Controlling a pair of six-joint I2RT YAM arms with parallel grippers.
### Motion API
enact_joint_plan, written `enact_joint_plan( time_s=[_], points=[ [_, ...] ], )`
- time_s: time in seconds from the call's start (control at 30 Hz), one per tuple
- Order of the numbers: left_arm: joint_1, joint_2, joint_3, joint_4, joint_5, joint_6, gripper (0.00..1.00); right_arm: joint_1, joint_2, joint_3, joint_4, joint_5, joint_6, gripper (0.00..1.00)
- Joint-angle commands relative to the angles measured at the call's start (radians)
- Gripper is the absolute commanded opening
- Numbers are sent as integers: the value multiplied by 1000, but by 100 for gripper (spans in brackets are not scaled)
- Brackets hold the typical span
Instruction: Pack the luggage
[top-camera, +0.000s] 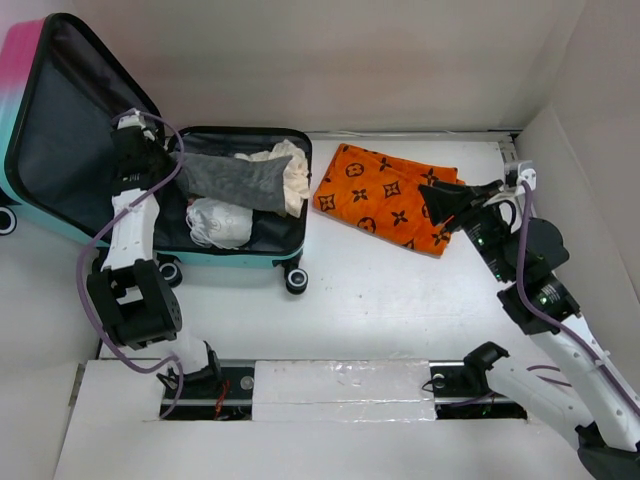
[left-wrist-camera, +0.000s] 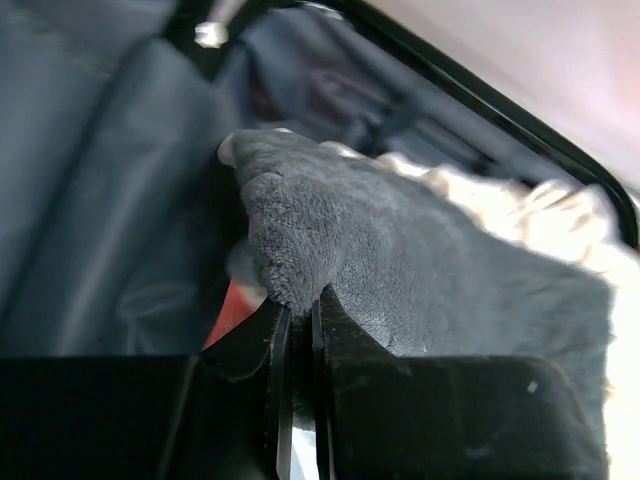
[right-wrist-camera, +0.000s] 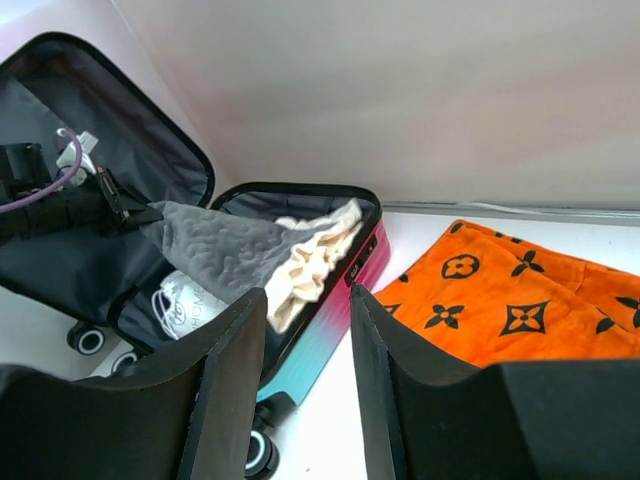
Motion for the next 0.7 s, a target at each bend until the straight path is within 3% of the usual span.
enact_joint_plan(
  time_s=[0.0, 0.17, 0.37, 0.53, 0.57, 0.67],
  points=[
    [1, -97, -24, 132, -129, -51, 0, 11, -2, -13, 40, -22, -10, 45],
    [14, -69, 35, 91, -197, -51, 0, 11, -11, -22, 40, -42, -19, 45],
    [14, -40, -1, 40, -411, -100, 0, 11, -11, -41, 40, -52, -19, 45],
    [14, -31, -43, 51, -433, -128, 0, 11, 10, -50, 40, -70, -19, 47],
    [14, -31, -43, 51, -442, -128, 5, 11, 10, -50, 40, -70, -19, 47],
    [14, -31, -43, 51, -380, -128, 34, 11, 10, -59, 40, -70, -19, 49]
  ],
)
